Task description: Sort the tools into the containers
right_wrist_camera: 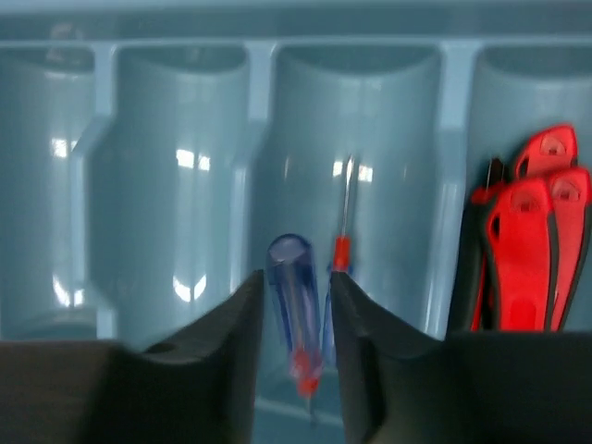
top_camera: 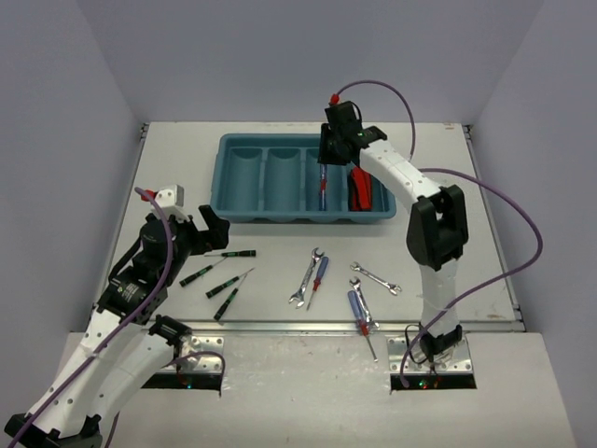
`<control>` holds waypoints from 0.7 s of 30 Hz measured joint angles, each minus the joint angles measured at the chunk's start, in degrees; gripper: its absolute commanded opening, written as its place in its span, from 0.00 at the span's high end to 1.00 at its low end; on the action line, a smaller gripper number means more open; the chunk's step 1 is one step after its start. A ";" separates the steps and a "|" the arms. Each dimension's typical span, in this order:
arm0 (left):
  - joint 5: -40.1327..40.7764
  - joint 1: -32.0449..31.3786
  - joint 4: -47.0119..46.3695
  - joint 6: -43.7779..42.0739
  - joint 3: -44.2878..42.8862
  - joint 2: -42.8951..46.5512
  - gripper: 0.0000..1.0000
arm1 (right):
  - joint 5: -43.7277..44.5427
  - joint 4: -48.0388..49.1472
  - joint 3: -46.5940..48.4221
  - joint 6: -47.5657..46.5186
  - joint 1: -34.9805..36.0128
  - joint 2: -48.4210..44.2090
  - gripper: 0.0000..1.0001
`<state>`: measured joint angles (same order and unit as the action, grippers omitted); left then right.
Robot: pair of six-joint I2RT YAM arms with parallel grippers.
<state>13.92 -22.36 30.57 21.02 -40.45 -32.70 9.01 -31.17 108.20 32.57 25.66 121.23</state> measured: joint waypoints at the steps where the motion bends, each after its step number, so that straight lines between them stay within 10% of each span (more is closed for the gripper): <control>1: -0.01 -0.03 -0.01 0.00 0.01 0.10 0.00 | 0.46 -0.92 2.26 -0.31 -0.05 1.66 0.31; 5: -0.01 -0.12 -0.01 0.00 0.02 0.19 0.00 | 1.36 -4.89 6.64 -1.25 0.02 3.99 0.01; 21: -0.01 -0.12 -0.02 0.00 0.02 -0.25 0.00 | 4.00 3.94 -40.06 5.34 12.32 -27.76 0.05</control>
<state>13.91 -22.48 30.55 21.02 -40.42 -32.95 13.01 -27.24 68.14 37.91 37.99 93.46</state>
